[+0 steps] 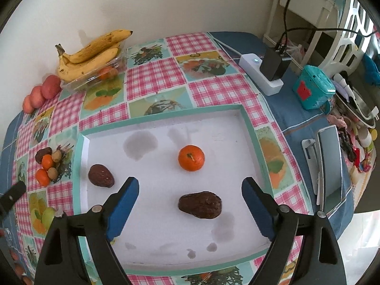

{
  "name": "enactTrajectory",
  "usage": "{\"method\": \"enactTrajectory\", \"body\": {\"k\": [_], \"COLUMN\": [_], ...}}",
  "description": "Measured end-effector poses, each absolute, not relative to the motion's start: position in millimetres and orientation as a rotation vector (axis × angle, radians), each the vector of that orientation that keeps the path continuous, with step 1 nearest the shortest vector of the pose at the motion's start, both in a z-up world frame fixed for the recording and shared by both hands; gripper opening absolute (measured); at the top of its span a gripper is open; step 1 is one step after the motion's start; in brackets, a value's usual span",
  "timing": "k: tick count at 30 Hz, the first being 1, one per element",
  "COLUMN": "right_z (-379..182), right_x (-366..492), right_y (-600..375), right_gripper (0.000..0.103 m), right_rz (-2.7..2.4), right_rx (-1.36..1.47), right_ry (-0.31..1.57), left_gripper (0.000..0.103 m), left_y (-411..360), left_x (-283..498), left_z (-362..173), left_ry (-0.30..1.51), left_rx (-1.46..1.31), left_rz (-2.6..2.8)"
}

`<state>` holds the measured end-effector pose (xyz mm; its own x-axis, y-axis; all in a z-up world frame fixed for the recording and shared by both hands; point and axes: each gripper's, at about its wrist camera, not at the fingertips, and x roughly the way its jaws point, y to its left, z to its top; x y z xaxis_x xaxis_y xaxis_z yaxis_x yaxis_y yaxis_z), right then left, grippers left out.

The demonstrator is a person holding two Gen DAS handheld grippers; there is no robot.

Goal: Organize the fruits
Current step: 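Withdraw both tools from the tray toward the loose fruit, then lower the right tool around the green apple and close it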

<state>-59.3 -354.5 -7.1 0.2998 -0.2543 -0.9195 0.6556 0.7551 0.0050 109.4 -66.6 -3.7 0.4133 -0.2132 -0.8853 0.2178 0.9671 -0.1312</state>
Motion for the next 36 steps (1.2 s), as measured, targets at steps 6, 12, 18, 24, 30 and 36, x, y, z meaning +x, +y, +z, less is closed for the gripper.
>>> {"method": "enactTrajectory", "body": {"k": [6,12,18,24,30,36], "right_z": [-5,-1,0,-4,-12,-25], "right_x": [-50,-37,-14,14,36,49], "right_y": [-343,-322,-290,-244,-200,-168], "right_gripper": [0.089,0.089,0.089,0.089,0.089,0.089], "right_rz": [-0.603,-0.573,-0.510,-0.425,-0.337,-0.261], "right_rx": [0.409,0.393,0.384,0.326,0.260,0.215], "right_ry": [1.115,1.113,1.112,1.130,1.157,1.199], "left_gripper": [0.103,0.103,0.103,0.103,0.103,0.103], "left_y": [-24,18,37,42,46,47], "left_x": [125,137,143,146,150,151], "left_z": [1,1,-5,-15,-36,-61], "left_ry": [1.092,1.092,1.115,1.148,1.208,1.267], "left_rx": [-0.038,-0.107,-0.133,-0.118,-0.094,-0.015], "left_rz": [-0.187,-0.119,-0.104,-0.113,-0.125,-0.122]}}
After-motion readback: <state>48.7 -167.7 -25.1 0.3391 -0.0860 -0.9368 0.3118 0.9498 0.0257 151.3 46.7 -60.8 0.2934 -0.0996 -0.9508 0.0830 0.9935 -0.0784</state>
